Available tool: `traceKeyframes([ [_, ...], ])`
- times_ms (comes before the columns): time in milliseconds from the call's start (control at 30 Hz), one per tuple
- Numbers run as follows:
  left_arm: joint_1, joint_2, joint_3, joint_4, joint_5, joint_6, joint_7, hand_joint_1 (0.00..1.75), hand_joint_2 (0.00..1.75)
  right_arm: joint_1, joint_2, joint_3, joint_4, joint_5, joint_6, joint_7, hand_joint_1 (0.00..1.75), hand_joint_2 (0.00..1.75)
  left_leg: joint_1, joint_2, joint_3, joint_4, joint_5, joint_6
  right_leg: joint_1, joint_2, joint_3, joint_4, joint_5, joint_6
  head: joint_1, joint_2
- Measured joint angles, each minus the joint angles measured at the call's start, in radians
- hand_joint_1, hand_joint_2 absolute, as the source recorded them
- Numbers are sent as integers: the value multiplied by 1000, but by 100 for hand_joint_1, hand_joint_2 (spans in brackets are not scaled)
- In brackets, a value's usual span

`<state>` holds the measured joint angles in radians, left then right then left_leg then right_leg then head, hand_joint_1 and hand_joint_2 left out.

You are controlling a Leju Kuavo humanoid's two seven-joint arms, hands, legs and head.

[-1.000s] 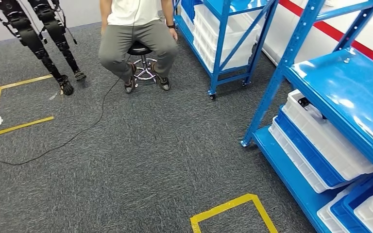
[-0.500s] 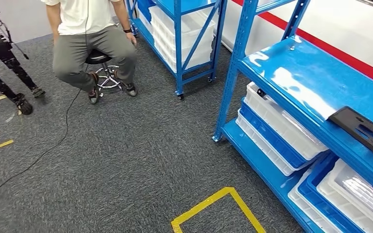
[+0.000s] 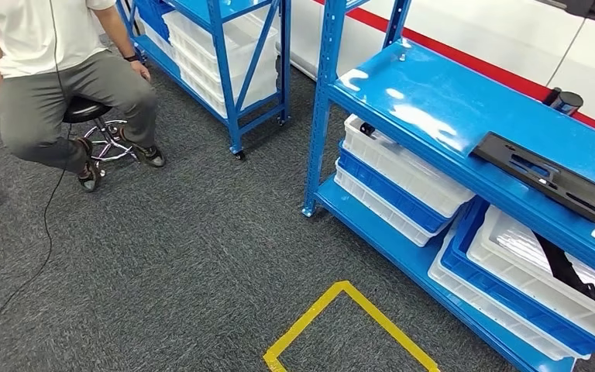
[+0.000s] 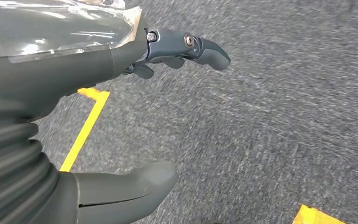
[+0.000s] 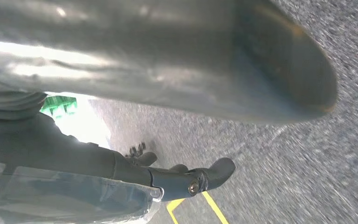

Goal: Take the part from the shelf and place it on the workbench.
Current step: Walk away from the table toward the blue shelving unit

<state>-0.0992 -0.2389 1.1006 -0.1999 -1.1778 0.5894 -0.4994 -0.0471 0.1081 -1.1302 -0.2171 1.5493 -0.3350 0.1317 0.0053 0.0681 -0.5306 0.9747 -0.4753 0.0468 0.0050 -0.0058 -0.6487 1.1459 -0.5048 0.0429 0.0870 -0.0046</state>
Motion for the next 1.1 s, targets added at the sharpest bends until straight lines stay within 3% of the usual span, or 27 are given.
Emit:
traceKeyframes([
  [67, -2, -3, 0, 0, 0, 0, 0, 0, 175, -2, -2, 0, -1, 1, 2, 0, 0, 0, -4, 20, 8, -2, -4, -1, 14, -48, 82, -145, 41, -13, -2, 0],
  [100, -3, -4, 0, 0, 0, 1, 0, 0, 175, -3, -3, 0, -1, 1, 3, 0, 0, 0, -5, 30, 12, -3, -6, -3, 20, -65, 103, -185, 51, -22, -4, 0],
  [133, -4, -6, 0, 0, 0, 1, 0, 0, 175, -5, -5, 0, -1, 1, 3, 0, 0, 0, -5, 40, 15, -4, -8, -7, 25, -71, 107, -198, 52, -30, -5, 0],
  [167, -4, -7, 0, 0, 0, 2, 0, 0, 175, -4, -6, 0, -1, 1, 3, 0, 0, 0, -5, 50, 19, -7, -10, -10, 24, -61, 106, -201, 54, -34, -5, 0],
  [200, -5, -8, 0, 0, 0, 2, 0, 0, 175, -3, -7, 0, -2, 1, 3, 0, 0, 0, -4, 56, 23, -8, -14, -14, 16, -48, 111, -208, 58, -39, -4, 0],
  [267, -6, -8, 0, 0, 0, 2, -1, 0, 175, -2, -6, 0, -2, 1, 4, 0, 0, 0, -2, 23, 16, 27, -43, -22, -3, -25, 127, -223, 68, -48, -6, 0],
  [333, -4, -6, 0, 0, 0, 3, -1, 0, 175, -4, -4, 0, -2, 1, 5, 1, 0, 0, 4, -41, -33, 146, -112, -31, -13, -1, 134, -228, 73, -55, -9, 0],
  [400, -1, -2, 0, 0, 1, 3, -1, 0, 175, -5, -2, 0, -2, 2, 7, 1, 0, 0, 9, -66, -95, 276, -166, -41, -16, 28, 133, -226, 74, -57, -10, 0],
  [433, 1, 0, 0, 0, 2, 3, -1, 0, 175, -4, 0, 0, -1, 2, 8, 1, 0, 0, 13, -68, -108, 299, -165, -46, -17, 43, 133, -224, 74, -57, -10, 0],
  [467, 1, 1, 1, 0, 2, 3, -1, 0, 175, -4, 1, 0, -1, 2, 10, 1, 0, 0, 18, -70, -102, 278, -141, -51, -20, 59, 133, -221, 73, -55, -9, 0],
  [500, 1, 3, 1, 0, 3, 3, -1, 0, 175, -3, 1, 0, -1, 2, 11, 1, 0, 0, 25, -77, -79, 224, -102, -57, -23, 75, 134, -216, 71, -51, -9, 0],
  [567, 2, 4, 1, 1, 3, 3, -1, 0, 175, -4, 1, 0, -2, 3, 13, 2, 0, 0, 43, -125, -25, 92, -35, -69, -24, 104, 124, -196, 62, -38, -9, 0],
  [633, 5, 4, 1, 1, 3, 4, 0, 0, 175, -7, 0, 0, -2, 4, 13, 6, 0, 0, 49, -162, -4, 31, -20, -67, -19, 128, 104, -182, 60, -19, -10, 0],
  [700, 6, 4, 1, 2, 3, 5, 0, 0, 175, -4, -1, 0, -2, 5, 13, 11, 0, 0, 40, -148, -5, 26, -19, -50, -17, 152, 86, -182, 67, -3, -11, 0],
  [733, 6, 3, 1, 1, 3, 6, 0, 0, 175, -1, -1, 0, -1, 6, 14, 12, 0, 0, 36, -135, -4, 24, -16, -42, -19, 142, 79, -177, 66, 2, -11, 0],
  [800, 4, 4, 1, 1, 3, 7, 0, 0, 175, 1, 1, 0, -1, 7, 14, 15, 0, 0, 34, -106, -1, 19, -12, -27, -18, 84, 44, -115, 39, 4, -5, 0],
  [833, 3, 4, 1, 1, 2, 8, 0, 0, 175, 0, 2, 0, -1, 7, 14, 17, 0, 0, 32, -90, 1, 19, -12, -23, -18, 47, 12, -51, 14, 2, -1, 0],
  [867, 3, 5, 1, 1, 2, 8, 0, 0, 175, -2, 3, 0, -1, 7, 14, 17, 0, 0, 29, -74, 1, 19, -13, -20, -16, 28, -27, 26, -14, 0, 2, 0],
  [933, 4, 5, 1, 1, 2, 8, 0, 0, 175, -4, 4, 0, -1, 8, 14, 19, 0, 0, 23, -41, 3, 19, -15, -17, -16, 18, -82, 133, -43, 4, 2, 0],
  [967, 4, 5, 1, 1, 2, 8, 0, 0, 175, -3, 4, 0, -1, 8, 14, 19, 0, 0, 21, -28, 4, 19, -16, -16, -16, 16, -79, 128, -35, 9, 2, 0],
  [1000, 3, 5, 1, 1, 2, 7, 0, 0, 175, -1, 4, 0, -1, 8, 14, 20, 0, 0, 20, -15, 7, 19, -18, -15, -15, 10, -53, 80, -14, 14, 2, 0],
  [1033, 2, 5, 1, 1, 2, 6, 0, 0, 175, 0, 3, 0, -1, 8, 14, 20, 0, 0, 20, -5, 10, 18, -19, -15, -12, -9, -9, -2, 14, 15, 2, 0],
  [1100, -1, 3, 1, 1, 1, 4, -1, 0, 175, -4, 2, 0, -1, 8, 14, 21, 0, 0, 19, 12, 17, 15, -22, -21, 3, -60, 63, -141, 55, 4, 1, 0],
])
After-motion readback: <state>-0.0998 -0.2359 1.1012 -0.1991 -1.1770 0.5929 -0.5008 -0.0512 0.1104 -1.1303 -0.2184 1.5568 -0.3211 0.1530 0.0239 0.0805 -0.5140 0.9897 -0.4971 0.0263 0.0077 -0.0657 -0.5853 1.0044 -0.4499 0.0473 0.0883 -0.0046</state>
